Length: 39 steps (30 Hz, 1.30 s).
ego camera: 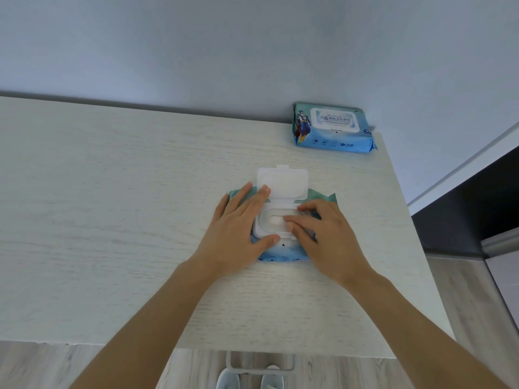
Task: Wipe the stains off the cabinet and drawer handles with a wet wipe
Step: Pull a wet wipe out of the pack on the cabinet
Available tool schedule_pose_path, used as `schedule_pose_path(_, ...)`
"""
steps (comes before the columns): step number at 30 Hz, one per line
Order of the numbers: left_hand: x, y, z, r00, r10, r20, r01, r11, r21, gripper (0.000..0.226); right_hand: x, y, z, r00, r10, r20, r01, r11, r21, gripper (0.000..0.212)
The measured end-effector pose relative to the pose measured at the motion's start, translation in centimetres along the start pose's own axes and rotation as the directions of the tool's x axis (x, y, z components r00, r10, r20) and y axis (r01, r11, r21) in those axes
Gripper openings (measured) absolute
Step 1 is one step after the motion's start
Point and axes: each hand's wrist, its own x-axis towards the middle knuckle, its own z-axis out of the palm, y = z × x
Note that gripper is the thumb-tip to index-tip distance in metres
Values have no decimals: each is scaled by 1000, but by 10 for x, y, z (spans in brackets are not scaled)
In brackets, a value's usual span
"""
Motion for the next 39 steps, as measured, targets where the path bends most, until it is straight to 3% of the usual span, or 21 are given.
schedule_pose_path(8,1,-1,3,1000,-17,-19,16,999,-35,90,22,-6,7,992,116,47,-117,993,15,15)
schedule_pose_path(18,1,-2,4,999,-14,-53,12,999,-44,89,24,-8,8,997,78,3,-78,997,23,4)
schedule_pose_path(24,1,-1,4,998,-17,-59,14,999,-49,90,22,-6,8,991,132,-27,-128,984,122,3)
schedule_pose_path(30,3,1,4,997,-42,-67,35,993,-115,86,25,-10,9,996,92,-3,-91,995,38,9)
schedule_pose_path(35,4,1,5,994,-67,-90,57,993,-103,84,29,-12,3,984,177,4,-174,960,219,8)
schedule_pose_path(37,3,1,6,993,-64,-99,55,994,-92,84,30,-13,0,983,181,16,-179,956,234,5)
schedule_pose_path(39,3,1,6,993,-56,-99,48,995,-84,83,30,-15,0,982,179,62,-188,961,204,17)
